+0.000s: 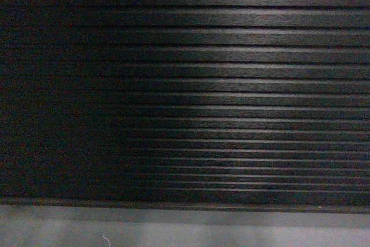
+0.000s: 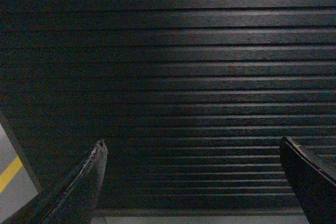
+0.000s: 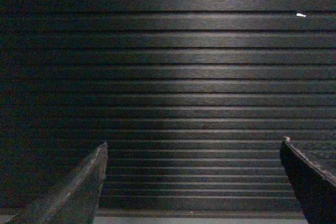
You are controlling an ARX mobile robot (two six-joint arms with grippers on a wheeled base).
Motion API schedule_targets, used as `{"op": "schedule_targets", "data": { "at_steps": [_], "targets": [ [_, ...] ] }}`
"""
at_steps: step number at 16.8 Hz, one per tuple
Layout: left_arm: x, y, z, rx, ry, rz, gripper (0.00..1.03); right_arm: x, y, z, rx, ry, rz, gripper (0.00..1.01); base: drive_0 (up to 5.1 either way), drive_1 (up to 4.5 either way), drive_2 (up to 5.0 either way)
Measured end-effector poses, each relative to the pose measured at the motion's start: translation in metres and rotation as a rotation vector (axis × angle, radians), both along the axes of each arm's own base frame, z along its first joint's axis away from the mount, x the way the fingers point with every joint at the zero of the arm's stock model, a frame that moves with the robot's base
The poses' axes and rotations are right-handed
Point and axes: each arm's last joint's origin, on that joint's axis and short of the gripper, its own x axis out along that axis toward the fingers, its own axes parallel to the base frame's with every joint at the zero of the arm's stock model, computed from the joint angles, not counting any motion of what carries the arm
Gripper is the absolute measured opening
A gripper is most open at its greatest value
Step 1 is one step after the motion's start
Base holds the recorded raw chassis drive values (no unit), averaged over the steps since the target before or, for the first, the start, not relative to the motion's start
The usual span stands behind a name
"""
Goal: Place dark red mango on scale at checkout
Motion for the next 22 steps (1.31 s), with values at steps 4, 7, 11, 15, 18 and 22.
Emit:
{"op": "schedule_targets", "data": {
  "at_steps": [4, 7, 11, 15, 18, 22],
  "targets": [
    [0.0, 0.0, 0.0, 0.0, 0.0, 0.0, 0.98, 0.0, 0.0, 0.0, 0.0, 0.0, 0.0, 0.98, 0.0, 0.0, 0.0],
    [0.0, 0.0, 0.0, 0.0, 0.0, 0.0, 0.98, 0.0, 0.0, 0.0, 0.0, 0.0, 0.0, 0.98, 0.0, 0.0, 0.0],
    [0.0, 0.0, 0.0, 0.0, 0.0, 0.0, 0.98, 0.0, 0.0, 0.0, 0.0, 0.0, 0.0, 0.98, 0.0, 0.0, 0.0],
    [0.0, 0.0, 0.0, 0.0, 0.0, 0.0, 0.98, 0.0, 0.0, 0.0, 0.0, 0.0, 0.0, 0.98, 0.0, 0.0, 0.0],
    [0.0, 0.0, 0.0, 0.0, 0.0, 0.0, 0.98, 0.0, 0.0, -0.0001, 0.0, 0.001, 0.0, 0.98, 0.0, 0.0, 0.0],
    [0.0, 0.0, -0.0001, 0.0, 0.001, 0.0, 0.98, 0.0, 0.0001, 0.0, -0.002, 0.0, 0.002, 0.98, 0.0, 0.0, 0.0]
  ]
}}
